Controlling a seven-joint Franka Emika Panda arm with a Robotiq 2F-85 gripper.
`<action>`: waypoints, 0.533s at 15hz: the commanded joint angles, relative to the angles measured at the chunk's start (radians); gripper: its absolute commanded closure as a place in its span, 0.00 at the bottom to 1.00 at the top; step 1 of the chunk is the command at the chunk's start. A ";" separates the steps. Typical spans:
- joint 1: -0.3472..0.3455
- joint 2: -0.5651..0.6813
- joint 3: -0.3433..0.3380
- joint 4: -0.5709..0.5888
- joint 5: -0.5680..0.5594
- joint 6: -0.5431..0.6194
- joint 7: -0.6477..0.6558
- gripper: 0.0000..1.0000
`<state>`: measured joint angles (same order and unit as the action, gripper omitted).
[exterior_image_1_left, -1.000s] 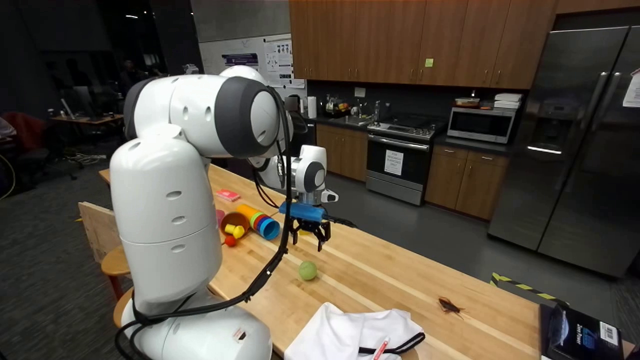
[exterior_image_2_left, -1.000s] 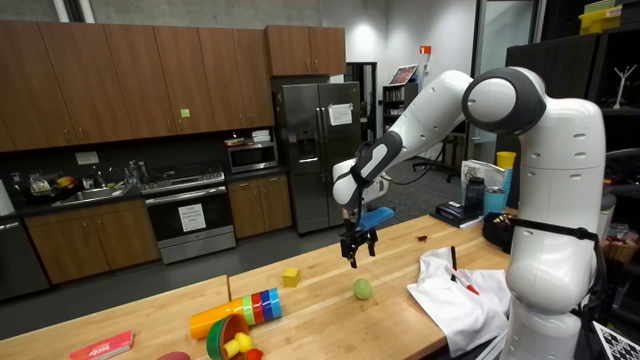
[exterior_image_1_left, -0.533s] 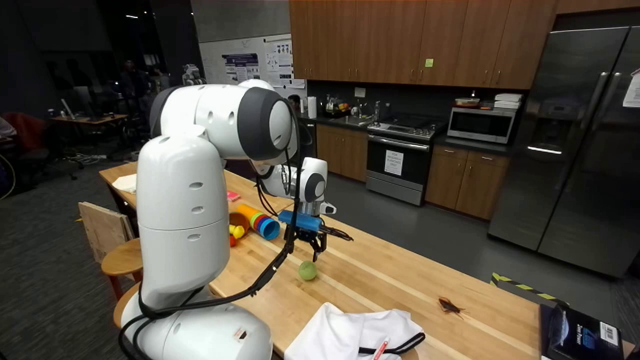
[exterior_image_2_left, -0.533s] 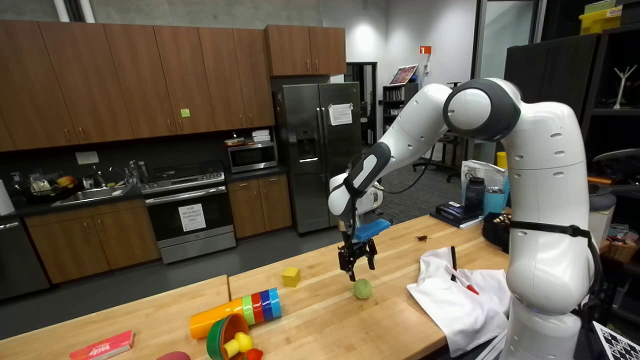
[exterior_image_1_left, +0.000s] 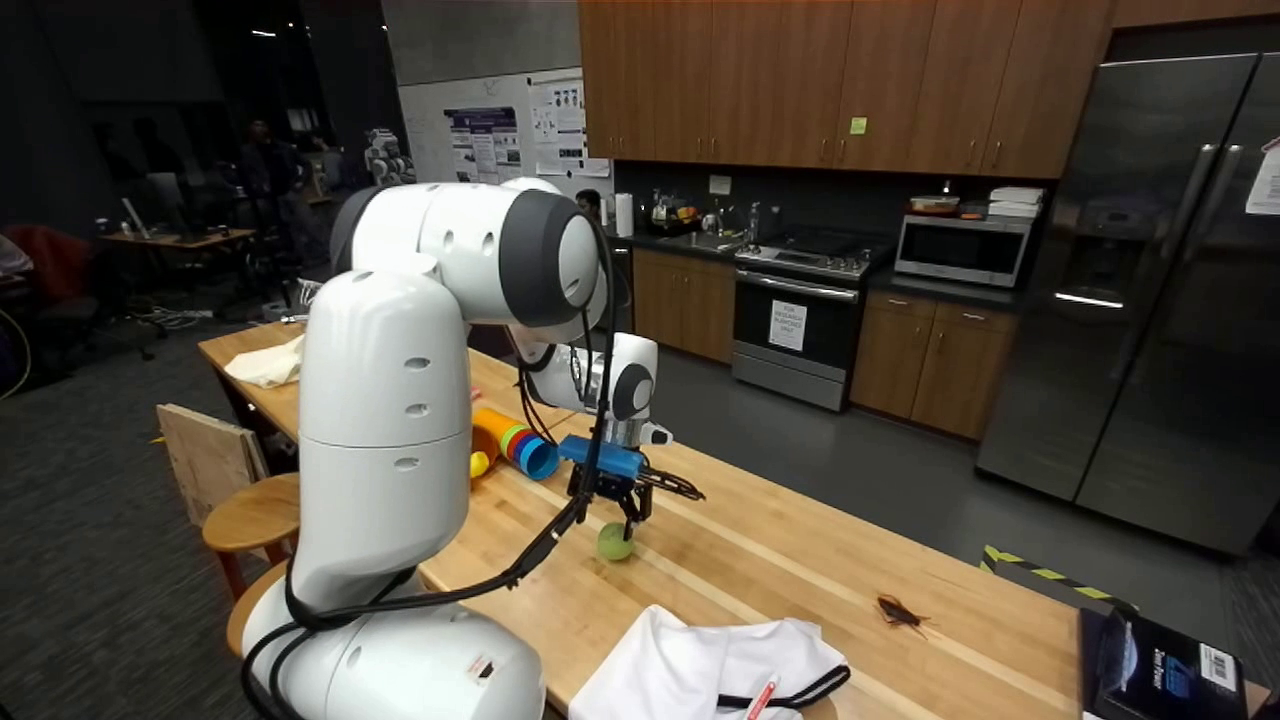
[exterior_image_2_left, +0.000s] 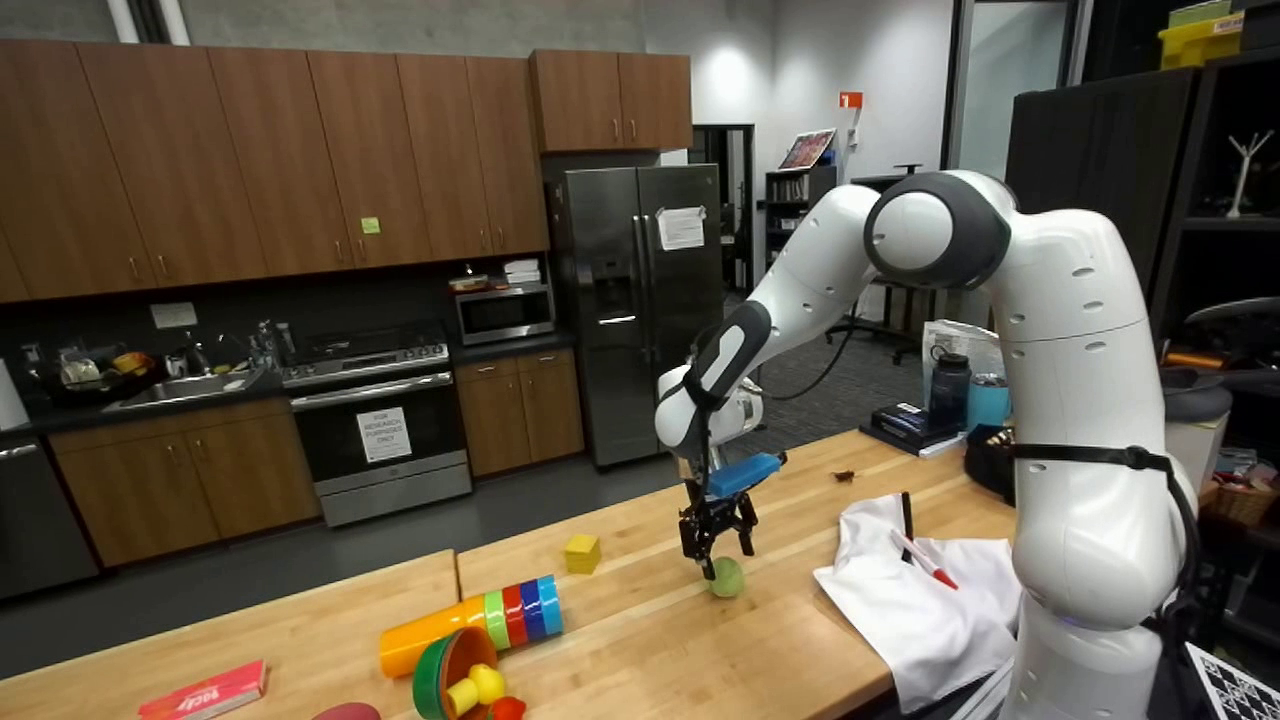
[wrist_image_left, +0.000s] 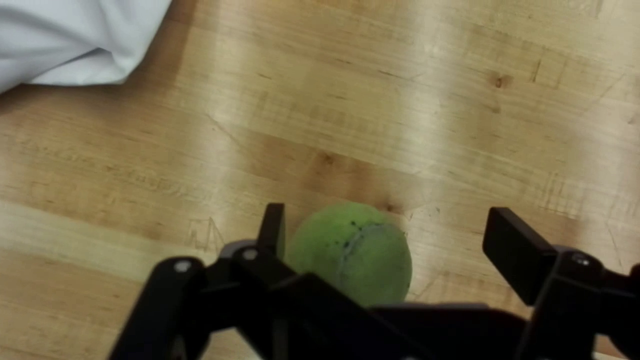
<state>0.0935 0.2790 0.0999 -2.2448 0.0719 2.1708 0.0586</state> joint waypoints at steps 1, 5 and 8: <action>0.012 0.015 -0.008 0.004 -0.024 0.017 0.023 0.00; 0.019 0.027 -0.012 -0.005 -0.044 0.044 0.036 0.00; 0.025 0.030 -0.019 -0.014 -0.083 0.094 0.052 0.00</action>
<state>0.1028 0.3132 0.0985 -2.2465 0.0283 2.2176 0.0793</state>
